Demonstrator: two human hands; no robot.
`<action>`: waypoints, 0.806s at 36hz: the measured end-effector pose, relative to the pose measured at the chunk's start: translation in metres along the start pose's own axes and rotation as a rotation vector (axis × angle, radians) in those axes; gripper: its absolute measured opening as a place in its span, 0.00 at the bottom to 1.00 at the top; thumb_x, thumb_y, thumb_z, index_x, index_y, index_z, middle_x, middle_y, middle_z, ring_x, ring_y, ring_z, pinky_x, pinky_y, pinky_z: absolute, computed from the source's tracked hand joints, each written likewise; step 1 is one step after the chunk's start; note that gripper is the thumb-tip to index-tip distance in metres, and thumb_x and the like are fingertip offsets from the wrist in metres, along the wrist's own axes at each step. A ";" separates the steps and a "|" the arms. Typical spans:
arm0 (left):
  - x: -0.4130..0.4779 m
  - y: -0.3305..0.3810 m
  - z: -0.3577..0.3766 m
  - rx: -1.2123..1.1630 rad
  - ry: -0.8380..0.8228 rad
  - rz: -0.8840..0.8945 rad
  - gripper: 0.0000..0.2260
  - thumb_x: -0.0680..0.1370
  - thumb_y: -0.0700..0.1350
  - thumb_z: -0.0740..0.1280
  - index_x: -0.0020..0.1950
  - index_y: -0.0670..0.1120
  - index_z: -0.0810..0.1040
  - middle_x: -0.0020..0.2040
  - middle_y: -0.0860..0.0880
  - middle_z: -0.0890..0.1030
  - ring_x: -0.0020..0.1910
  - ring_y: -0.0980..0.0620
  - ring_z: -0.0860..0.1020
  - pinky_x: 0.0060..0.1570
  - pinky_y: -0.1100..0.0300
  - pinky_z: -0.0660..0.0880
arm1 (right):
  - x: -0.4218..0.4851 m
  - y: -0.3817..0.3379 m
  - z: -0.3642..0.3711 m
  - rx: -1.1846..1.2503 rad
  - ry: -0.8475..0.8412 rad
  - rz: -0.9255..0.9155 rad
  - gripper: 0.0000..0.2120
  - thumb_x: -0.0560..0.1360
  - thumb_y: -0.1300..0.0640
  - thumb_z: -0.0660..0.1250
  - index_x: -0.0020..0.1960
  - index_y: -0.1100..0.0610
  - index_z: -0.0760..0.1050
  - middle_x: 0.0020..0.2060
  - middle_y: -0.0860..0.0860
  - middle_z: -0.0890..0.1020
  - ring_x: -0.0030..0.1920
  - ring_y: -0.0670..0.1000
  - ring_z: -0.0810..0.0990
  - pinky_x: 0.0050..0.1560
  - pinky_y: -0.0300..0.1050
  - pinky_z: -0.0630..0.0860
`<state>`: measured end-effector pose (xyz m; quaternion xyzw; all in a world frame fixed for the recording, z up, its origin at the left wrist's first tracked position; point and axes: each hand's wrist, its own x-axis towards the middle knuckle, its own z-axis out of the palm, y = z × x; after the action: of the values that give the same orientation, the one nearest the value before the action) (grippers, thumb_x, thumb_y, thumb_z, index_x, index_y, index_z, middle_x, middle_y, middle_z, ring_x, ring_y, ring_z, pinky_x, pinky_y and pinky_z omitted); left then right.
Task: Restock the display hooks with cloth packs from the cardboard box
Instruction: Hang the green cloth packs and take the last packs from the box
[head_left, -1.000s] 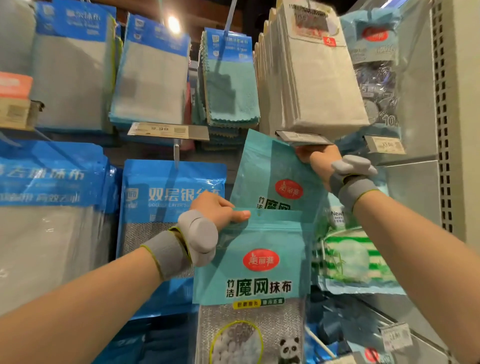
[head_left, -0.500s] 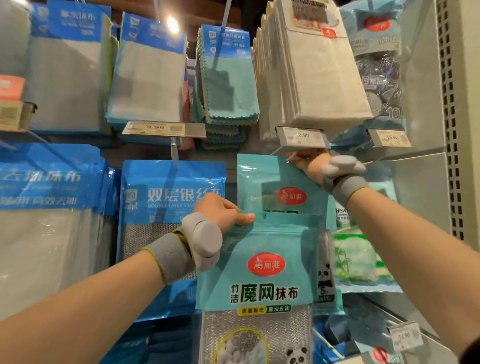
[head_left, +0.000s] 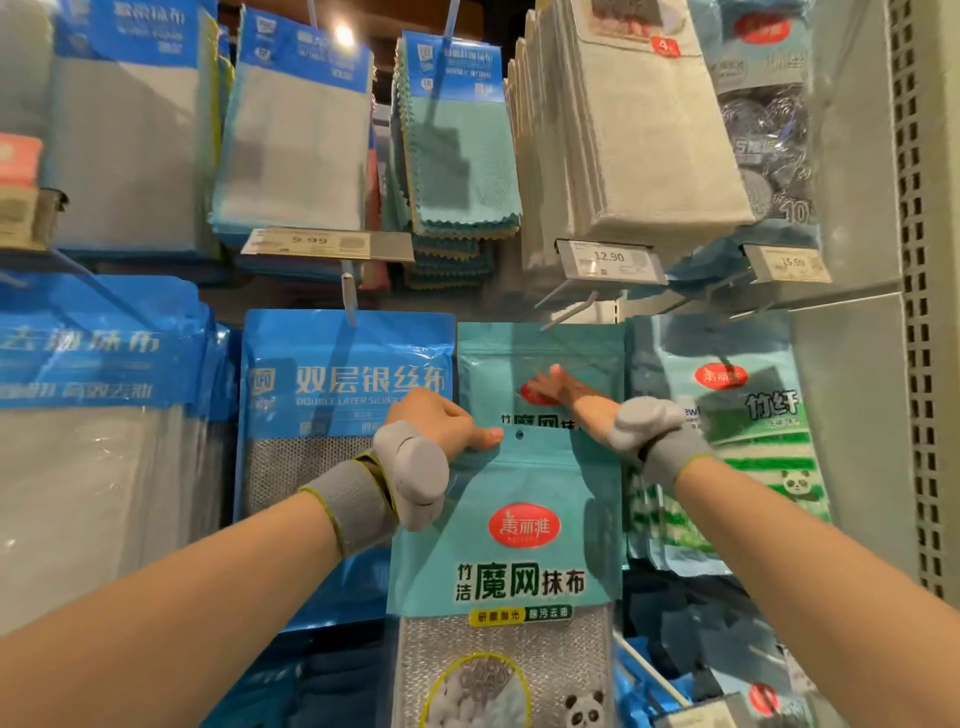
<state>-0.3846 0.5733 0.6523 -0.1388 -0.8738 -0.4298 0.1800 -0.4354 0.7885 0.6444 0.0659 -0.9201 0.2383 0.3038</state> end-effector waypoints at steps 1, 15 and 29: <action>0.001 0.000 -0.001 -0.001 0.009 -0.013 0.12 0.69 0.50 0.75 0.44 0.42 0.84 0.41 0.47 0.80 0.41 0.51 0.75 0.40 0.63 0.74 | -0.007 -0.013 -0.007 -0.114 0.031 -0.150 0.26 0.82 0.45 0.47 0.73 0.58 0.63 0.73 0.54 0.65 0.72 0.47 0.65 0.74 0.40 0.55; 0.013 0.044 -0.012 -0.187 0.077 0.191 0.17 0.71 0.49 0.73 0.56 0.43 0.81 0.54 0.46 0.82 0.45 0.53 0.80 0.43 0.71 0.77 | -0.029 -0.025 -0.057 0.090 0.247 0.155 0.37 0.47 0.19 0.63 0.40 0.47 0.81 0.40 0.48 0.83 0.49 0.54 0.81 0.56 0.56 0.76; 0.014 0.044 0.005 -0.295 0.173 0.462 0.34 0.74 0.35 0.66 0.72 0.57 0.54 0.47 0.52 0.79 0.50 0.45 0.81 0.51 0.43 0.78 | 0.003 -0.021 -0.102 0.261 0.451 0.236 0.39 0.52 0.22 0.61 0.59 0.39 0.76 0.58 0.54 0.80 0.63 0.56 0.72 0.63 0.57 0.71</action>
<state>-0.3805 0.6048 0.6864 -0.3217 -0.7285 -0.5102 0.3248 -0.3787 0.8188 0.7265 -0.0577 -0.7922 0.3969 0.4600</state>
